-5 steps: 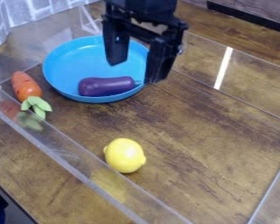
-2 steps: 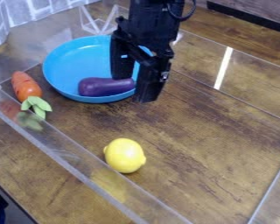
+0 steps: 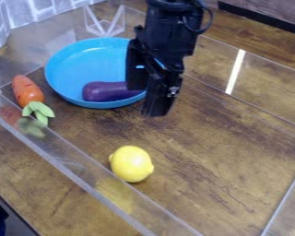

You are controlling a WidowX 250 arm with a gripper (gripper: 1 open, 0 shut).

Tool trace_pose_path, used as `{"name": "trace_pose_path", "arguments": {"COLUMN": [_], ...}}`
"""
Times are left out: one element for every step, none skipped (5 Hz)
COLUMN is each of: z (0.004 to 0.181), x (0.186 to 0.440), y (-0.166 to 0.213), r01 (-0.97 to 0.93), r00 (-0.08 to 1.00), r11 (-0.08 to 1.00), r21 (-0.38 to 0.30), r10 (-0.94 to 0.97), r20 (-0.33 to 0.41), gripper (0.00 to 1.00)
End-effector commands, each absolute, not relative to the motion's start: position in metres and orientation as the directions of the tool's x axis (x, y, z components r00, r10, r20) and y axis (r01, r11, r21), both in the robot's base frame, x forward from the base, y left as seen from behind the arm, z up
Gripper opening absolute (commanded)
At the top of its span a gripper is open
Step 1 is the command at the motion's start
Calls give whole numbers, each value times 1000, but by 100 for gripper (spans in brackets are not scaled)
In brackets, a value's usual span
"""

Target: Put the lemon on the blue tray

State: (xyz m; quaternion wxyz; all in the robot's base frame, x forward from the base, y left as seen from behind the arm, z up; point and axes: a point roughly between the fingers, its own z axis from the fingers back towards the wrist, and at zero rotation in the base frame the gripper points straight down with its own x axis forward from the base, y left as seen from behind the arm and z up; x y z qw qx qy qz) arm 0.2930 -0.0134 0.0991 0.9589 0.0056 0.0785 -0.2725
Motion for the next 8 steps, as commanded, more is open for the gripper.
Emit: {"name": "trace_pose_path", "arguments": {"z": [117, 115, 110, 106, 100, 94, 94, 93], "x": [304, 290, 264, 256, 257, 259, 262, 266], "y": [-23, -23, -23, -20, -15, -8, -11, -15], "r01": [632, 655, 725, 786, 789, 795, 781, 767], "r00": [769, 750, 682, 611, 607, 600, 619, 637], "r11": [775, 756, 689, 619, 615, 607, 624, 641], "r21": [-8, -9, 2, 9, 12, 16, 20, 26], "r10": [-629, -651, -718, -774, -776, -782, -769, -755], "r20": [-115, -119, -139, -163, -170, -166, -160, -152], "gripper": [100, 100, 100, 100, 100, 100, 100, 100]}}
